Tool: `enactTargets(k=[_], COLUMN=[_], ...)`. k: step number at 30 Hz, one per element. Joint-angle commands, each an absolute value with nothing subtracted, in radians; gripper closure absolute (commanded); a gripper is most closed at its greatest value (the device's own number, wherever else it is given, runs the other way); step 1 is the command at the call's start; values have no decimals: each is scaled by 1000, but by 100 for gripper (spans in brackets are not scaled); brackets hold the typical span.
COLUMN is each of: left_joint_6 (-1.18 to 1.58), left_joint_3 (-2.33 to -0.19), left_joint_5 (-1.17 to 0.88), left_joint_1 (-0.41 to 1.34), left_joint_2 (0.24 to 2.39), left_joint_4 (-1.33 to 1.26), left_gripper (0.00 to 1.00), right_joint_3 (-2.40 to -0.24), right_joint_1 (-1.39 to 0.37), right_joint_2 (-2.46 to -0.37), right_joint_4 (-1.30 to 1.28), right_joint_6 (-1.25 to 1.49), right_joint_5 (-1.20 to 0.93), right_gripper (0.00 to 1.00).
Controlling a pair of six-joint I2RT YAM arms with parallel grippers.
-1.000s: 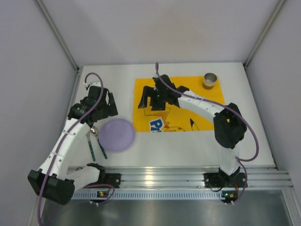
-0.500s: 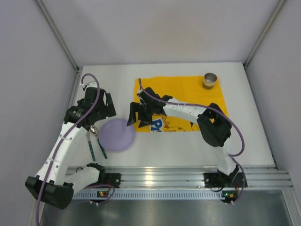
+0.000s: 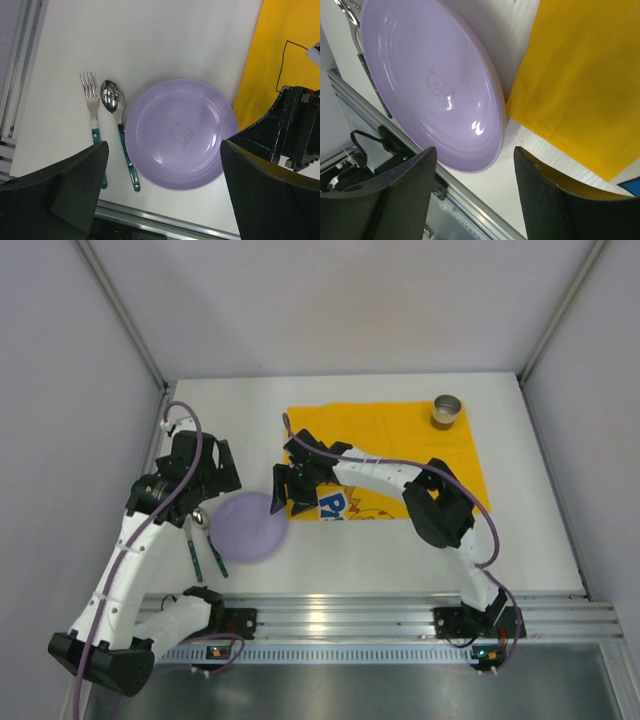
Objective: Set the dinner table for one person
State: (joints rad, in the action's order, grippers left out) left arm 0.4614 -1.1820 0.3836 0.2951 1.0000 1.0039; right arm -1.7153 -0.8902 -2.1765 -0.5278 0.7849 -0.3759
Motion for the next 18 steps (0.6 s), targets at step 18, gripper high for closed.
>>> enactTargets(k=[18], left_joint_6=[466], left_joint_3=[-1175], left_joint_5=[408], left_joint_1=[287], left_joint_2=[991], left_joint_4=[1003], left_gripper=[2], right_joint_3=[-1878], right_joint_1=[-942], right_joint_2=[-2293], right_joint_4=[-614], right_joint_6=[733], right_joint_5=[-370], right_gripper=[69])
